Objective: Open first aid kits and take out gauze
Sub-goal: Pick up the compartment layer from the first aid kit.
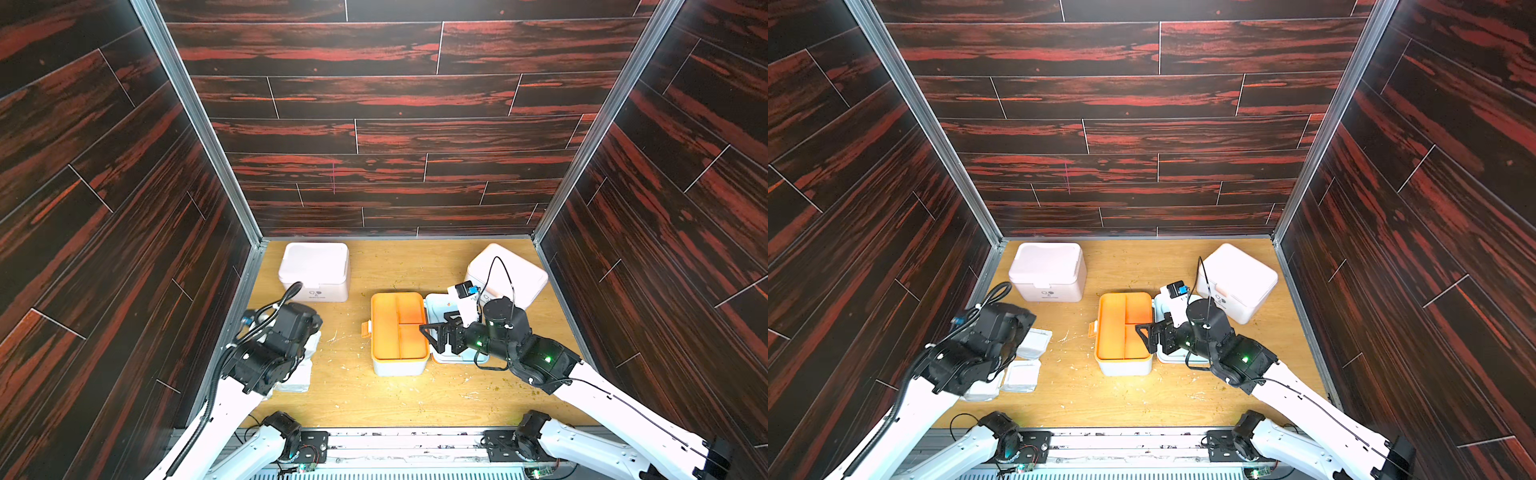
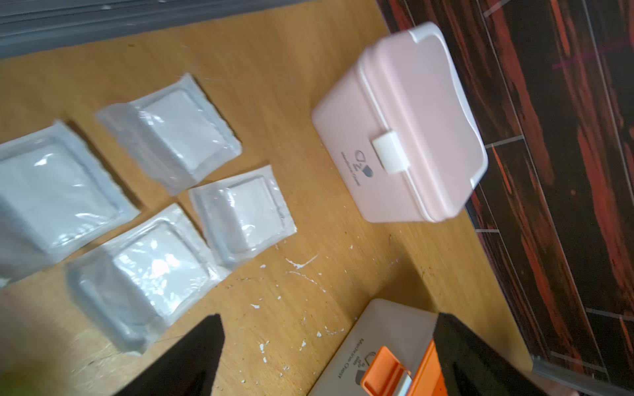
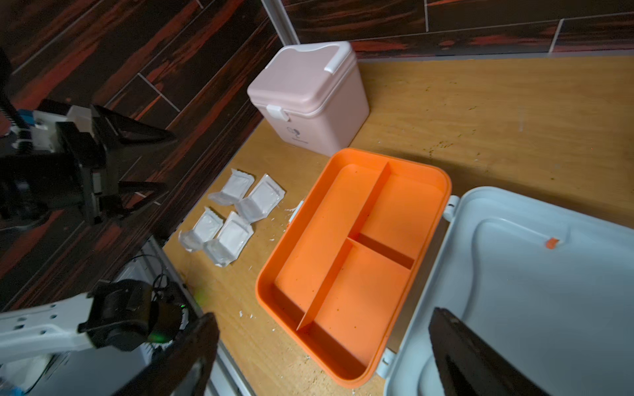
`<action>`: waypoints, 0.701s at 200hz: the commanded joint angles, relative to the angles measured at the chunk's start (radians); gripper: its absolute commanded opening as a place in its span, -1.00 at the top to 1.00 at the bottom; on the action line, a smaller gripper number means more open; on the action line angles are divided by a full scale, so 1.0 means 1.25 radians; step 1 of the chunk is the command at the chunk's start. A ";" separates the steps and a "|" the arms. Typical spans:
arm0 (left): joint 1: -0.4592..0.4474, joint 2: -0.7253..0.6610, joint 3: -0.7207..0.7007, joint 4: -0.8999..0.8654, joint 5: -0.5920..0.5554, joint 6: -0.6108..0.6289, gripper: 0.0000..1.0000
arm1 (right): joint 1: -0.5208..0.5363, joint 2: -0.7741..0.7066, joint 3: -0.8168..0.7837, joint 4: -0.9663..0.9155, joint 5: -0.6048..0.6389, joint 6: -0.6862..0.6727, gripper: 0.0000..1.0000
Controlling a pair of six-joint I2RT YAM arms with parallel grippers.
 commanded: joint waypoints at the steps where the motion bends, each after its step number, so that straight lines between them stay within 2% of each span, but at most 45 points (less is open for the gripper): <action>1: -0.004 0.030 0.009 0.168 0.120 0.214 -1.00 | 0.003 -0.003 -0.015 0.003 0.061 0.024 -0.97; 51: -0.015 0.084 -0.072 0.440 0.340 0.377 -0.99 | 0.003 0.092 0.026 -0.027 0.105 0.023 -0.96; 76: -0.024 0.098 -0.112 0.509 0.405 0.419 -0.99 | 0.003 0.169 0.076 -0.056 0.065 -0.003 -0.73; 95: -0.036 0.087 -0.139 0.534 0.422 0.442 -1.00 | 0.003 0.217 0.101 -0.055 0.036 0.001 -0.57; 140: -0.052 0.034 -0.216 0.581 0.460 0.443 -1.00 | 0.004 0.355 0.207 -0.107 0.041 0.032 -0.30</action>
